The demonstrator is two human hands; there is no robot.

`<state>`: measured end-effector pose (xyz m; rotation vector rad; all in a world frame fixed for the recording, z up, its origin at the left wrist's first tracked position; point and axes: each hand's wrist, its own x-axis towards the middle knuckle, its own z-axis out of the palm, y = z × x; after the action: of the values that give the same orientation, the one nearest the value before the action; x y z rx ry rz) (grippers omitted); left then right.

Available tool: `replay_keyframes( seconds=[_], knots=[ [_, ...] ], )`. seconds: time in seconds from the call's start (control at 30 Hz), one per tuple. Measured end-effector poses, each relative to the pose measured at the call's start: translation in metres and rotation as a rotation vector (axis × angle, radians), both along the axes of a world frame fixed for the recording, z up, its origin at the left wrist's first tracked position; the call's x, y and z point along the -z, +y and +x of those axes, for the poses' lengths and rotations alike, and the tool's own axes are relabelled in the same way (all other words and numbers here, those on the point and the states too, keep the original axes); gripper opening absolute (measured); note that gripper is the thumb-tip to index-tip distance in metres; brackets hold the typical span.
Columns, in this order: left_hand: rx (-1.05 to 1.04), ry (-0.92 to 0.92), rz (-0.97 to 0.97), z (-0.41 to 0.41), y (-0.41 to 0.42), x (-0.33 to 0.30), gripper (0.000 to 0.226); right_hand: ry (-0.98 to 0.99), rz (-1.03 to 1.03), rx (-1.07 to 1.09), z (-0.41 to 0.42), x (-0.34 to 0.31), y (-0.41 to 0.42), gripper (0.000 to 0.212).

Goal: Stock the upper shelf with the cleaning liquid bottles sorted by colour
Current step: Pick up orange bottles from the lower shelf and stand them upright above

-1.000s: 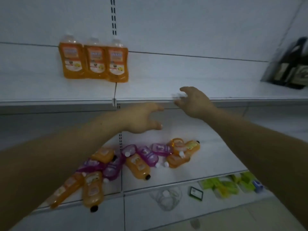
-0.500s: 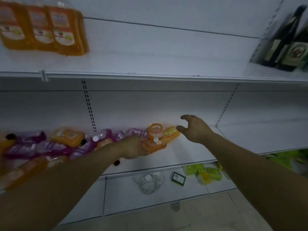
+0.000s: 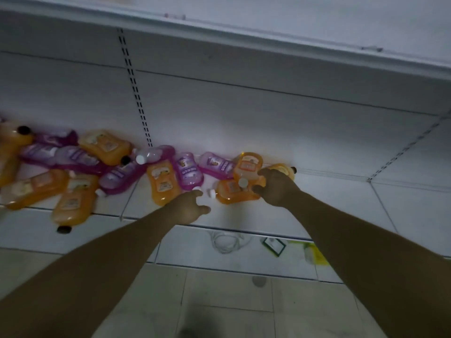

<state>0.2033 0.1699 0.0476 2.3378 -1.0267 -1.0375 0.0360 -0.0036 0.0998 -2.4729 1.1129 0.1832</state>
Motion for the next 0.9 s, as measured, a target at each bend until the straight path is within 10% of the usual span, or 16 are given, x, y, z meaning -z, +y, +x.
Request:
replay_keyframes(
  seconds=[0.5, 0.77, 0.9],
  knots=[
    [-0.368, 0.241, -0.108, 0.004, -0.087, 0.09, 0.053, 0.25, -0.314, -0.644, 0.061, 0.089, -0.077, 0.059],
    [-0.626, 0.269, -0.275, -0.014, -0.093, 0.088, 0.015, -0.251, -0.204, -0.445, 0.049, 0.085, -0.089, 0.048],
    [-0.477, -0.114, -0.367, -0.011, -0.083, 0.046, 0.029, -0.541, -0.09, -0.233, 0.043, 0.064, -0.088, 0.034]
  ],
)
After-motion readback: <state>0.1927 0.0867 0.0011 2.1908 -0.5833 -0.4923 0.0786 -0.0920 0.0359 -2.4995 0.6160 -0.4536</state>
